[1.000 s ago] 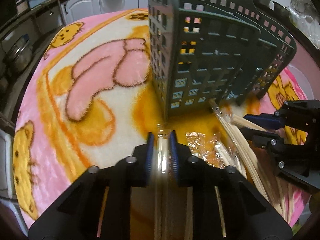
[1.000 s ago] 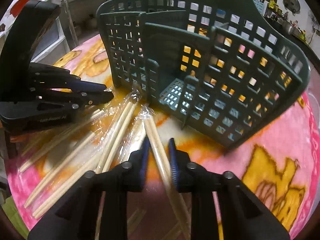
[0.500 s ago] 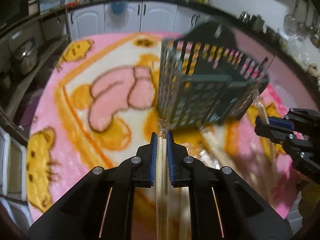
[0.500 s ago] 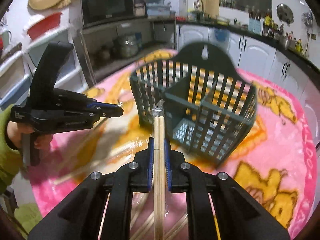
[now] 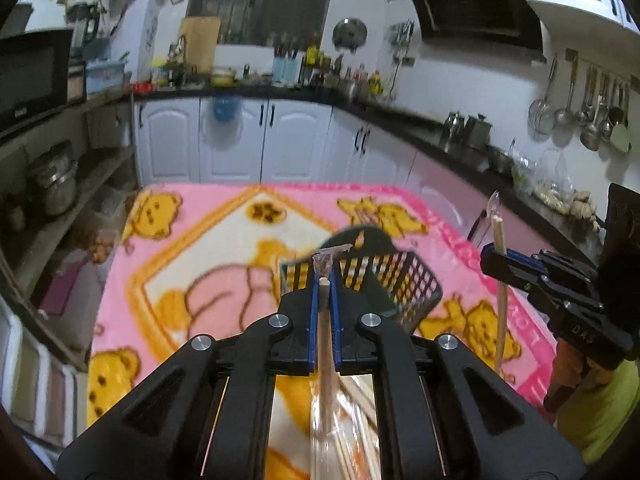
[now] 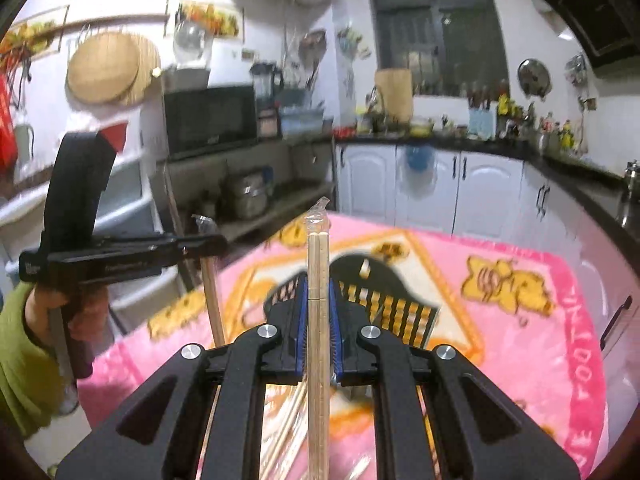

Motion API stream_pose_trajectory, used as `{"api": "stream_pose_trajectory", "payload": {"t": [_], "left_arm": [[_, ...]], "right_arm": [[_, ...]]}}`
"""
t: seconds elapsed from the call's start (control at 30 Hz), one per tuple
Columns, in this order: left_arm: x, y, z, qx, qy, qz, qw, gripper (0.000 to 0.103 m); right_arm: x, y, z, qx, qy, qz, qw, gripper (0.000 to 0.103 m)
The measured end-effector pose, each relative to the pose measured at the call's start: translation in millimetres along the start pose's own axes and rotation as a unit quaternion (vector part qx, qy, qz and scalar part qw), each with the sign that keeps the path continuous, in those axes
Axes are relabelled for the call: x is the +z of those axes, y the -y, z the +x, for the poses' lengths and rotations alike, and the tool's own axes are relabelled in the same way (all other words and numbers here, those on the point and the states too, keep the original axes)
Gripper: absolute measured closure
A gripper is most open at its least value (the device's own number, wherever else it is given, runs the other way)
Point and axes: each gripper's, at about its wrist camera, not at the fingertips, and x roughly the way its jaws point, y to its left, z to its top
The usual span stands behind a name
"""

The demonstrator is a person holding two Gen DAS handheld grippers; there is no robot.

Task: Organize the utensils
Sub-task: 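Lift the left tool's chopstick upright over the green caddy while the right tool carries its own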

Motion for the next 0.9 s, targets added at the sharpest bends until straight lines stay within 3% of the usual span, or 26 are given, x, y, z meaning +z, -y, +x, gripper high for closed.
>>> {"api": "stream_pose_trajectory", "payload": {"t": [0.23,0.47,0.7,0.9], "left_arm": [[34,8,-7,-0.013,0.036,-0.004,0.9993,0.1],[67,14,-5,0.01,0.071,0.003,0.9975,0.1],[81,11,8,0.031,0.092,-0.003,0.9953,0.1],[75,10,23,0.042,0.094,-0.007,0.9947,0.1]], "right_arm": [[27,15,6,-0.018,0.061,0.016,0.998,0.093],[52,29,24,-0.038,0.099,0.025,0.994,0.093],[68,42,43,-0.062,0.139,0.02,0.988,0.093],[60,51,63,-0.092,0.15,0.018,0.984,0.093]]}}
